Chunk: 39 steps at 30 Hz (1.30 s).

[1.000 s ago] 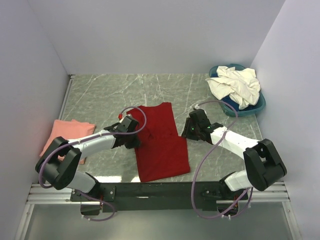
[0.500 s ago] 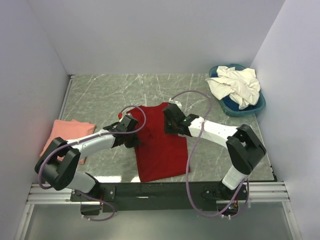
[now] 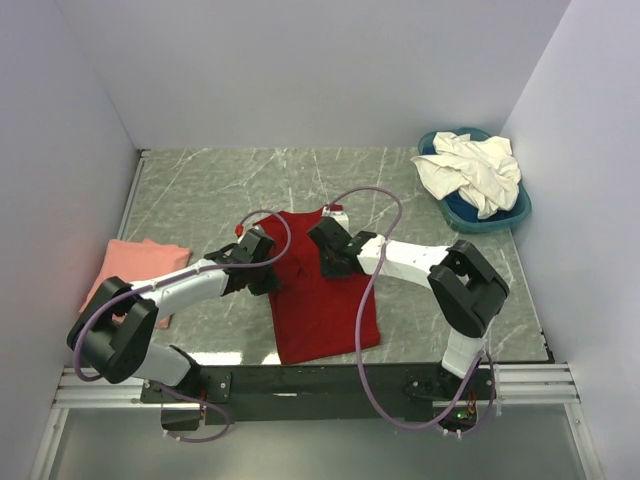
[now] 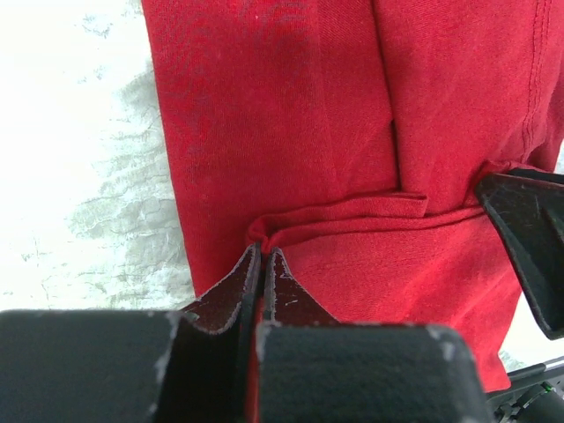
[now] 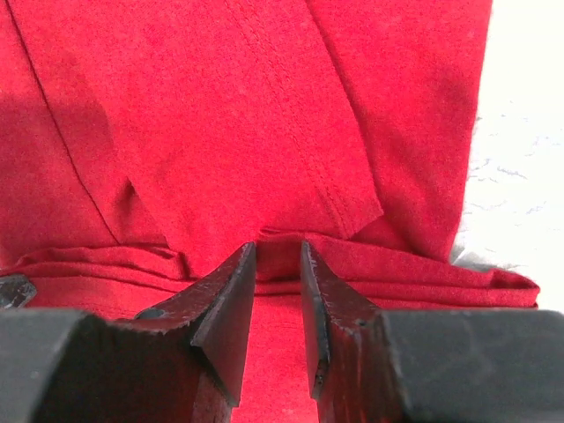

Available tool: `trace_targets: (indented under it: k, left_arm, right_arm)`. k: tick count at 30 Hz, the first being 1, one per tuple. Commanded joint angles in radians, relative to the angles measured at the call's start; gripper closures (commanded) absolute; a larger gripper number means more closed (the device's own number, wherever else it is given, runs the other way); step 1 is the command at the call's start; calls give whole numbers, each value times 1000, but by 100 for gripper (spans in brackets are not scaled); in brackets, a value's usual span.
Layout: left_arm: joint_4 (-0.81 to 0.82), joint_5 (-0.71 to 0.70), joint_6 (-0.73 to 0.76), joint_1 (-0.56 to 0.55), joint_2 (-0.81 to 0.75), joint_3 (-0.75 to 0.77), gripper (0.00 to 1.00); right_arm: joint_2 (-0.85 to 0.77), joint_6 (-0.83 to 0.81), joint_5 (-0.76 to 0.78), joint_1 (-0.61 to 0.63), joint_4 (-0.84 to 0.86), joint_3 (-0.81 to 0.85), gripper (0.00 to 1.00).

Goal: Fold and stack the t-shirts
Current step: Fold the tshirt

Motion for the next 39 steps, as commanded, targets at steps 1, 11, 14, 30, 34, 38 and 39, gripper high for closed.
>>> trace_targets:
  k: [1,11,14,30,34,38,39]
  left_arm:
    - [17,10,20,6,-32,31,99]
    - [-17,7,26,10,-75,56,99]
    - [-40,2,26,15,-107,66,99]
    - [-51,5,49,95,-143,28,99]
    - [6,28,55,127,-83,-4,99]
    - [48,46,60,139,-45,-12,99]
    - [51,49,60,139,-34,-9,99]
  right_arm:
    - [23,10,38,8,-11,58,66]
    - [-58,-11,37,19,-58,75,100]
    - [-93,-21,37,28,-80,95,100]
    - [66,-48,-25,79,-89,234,100]
    - [105,-47,-20,80,-101,248,88]
    - [25,-48,-3,69,-95,214,61]
    - [7,-48,4,65,-98,208,59]
